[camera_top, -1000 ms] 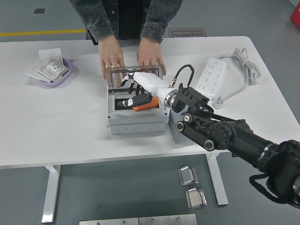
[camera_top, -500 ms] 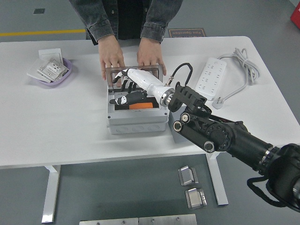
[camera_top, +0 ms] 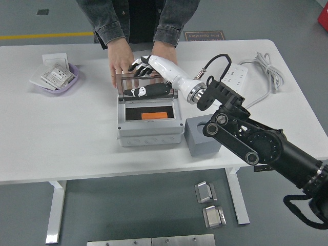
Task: Pick up the cylinder from the cube,place it in the box,flap close box
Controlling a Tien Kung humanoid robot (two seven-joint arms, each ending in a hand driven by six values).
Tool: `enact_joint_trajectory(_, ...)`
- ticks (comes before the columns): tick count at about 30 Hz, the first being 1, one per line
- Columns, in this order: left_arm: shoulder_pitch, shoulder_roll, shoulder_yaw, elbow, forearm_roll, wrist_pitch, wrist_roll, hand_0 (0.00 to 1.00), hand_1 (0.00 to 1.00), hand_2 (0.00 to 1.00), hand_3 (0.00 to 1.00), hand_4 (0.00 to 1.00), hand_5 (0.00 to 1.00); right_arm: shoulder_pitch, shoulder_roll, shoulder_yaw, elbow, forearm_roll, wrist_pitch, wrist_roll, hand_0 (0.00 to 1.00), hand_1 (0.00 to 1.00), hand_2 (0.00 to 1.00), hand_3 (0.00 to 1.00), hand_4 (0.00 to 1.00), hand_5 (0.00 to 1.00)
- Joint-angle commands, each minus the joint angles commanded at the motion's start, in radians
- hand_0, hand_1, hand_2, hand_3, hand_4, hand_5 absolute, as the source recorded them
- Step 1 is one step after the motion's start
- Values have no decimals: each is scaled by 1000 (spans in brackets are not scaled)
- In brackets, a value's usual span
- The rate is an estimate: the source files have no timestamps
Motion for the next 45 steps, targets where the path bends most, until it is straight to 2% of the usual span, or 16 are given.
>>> enact_joint_trajectory(3,-2,1,4,0,-6,0,0,724,744,711,776,735,436,46,-12,20,-27,9,3,0,644,613,607,634,927,511)
enact_joint_trajectory(8,-2,4,0,0,0,-1,3,724,744,710,774,735,435,115,-12,13,-120,44,5,14,640,606,606,629,928,520)
enact_joint_trajectory(16,-8,9,1,0,5,-2,4,724,744,709,774,733,436,169,44,-65,-311,86,-10,53,638,610,607,622,922,517)
enact_joint_trajectory(25,-16,13,-1,0,15,-3,3,724,744,710,774,733,435,180,89,-76,-481,126,-21,89,635,608,610,627,917,517)
enact_joint_trajectory(31,-17,11,-2,0,17,-3,2,724,744,709,773,732,436,169,103,-92,-505,135,-29,97,640,609,611,627,904,515)
enact_joint_trajectory(39,-18,7,2,0,13,-3,1,724,744,710,775,733,436,139,104,-120,-479,128,-34,100,642,604,610,627,894,514)
enact_joint_trajectory(45,-17,4,7,0,7,-2,-1,723,744,709,774,732,435,115,89,-127,-439,122,-36,102,643,604,611,628,892,513)
